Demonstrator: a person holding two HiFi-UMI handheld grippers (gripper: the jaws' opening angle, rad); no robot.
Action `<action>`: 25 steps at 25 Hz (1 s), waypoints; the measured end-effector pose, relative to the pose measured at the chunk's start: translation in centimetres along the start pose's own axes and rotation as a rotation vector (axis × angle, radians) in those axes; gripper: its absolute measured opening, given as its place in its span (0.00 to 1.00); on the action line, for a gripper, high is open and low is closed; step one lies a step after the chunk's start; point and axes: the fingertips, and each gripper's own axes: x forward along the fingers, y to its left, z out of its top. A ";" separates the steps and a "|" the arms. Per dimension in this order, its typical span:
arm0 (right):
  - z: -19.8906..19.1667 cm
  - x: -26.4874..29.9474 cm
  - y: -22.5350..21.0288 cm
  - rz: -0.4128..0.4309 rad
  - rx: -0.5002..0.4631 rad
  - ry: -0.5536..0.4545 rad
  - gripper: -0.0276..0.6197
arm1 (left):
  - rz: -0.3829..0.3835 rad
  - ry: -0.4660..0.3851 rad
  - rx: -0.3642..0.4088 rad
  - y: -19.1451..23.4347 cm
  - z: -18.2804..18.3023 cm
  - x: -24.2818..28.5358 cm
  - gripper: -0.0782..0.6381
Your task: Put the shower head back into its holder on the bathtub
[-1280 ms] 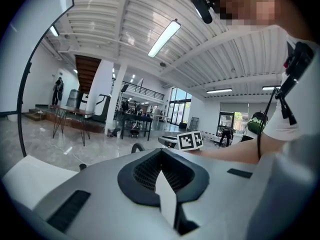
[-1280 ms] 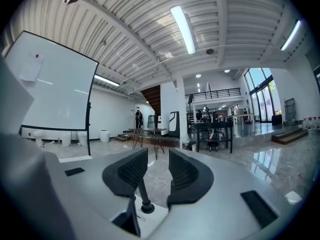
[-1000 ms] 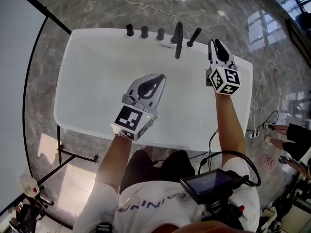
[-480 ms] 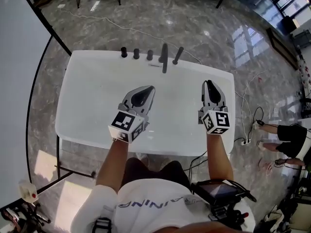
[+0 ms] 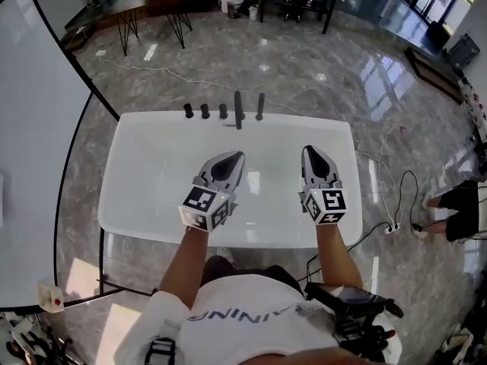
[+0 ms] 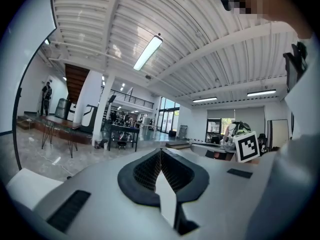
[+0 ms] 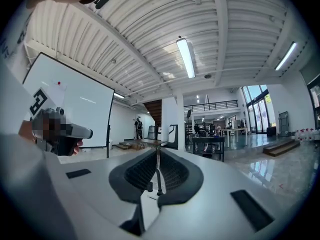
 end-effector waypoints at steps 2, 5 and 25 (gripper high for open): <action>0.3 -2.3 -0.7 -0.001 0.016 0.005 0.08 | -0.023 0.014 0.010 -3.1 -0.1 0.2 0.13; 1.4 -5.5 -0.4 0.012 0.019 -0.016 0.08 | -0.041 0.012 0.037 -7.0 0.5 -0.5 0.13; 3.0 -20.7 1.3 0.043 0.107 -0.022 0.08 | -0.019 -0.008 0.069 -19.0 0.3 -8.7 0.13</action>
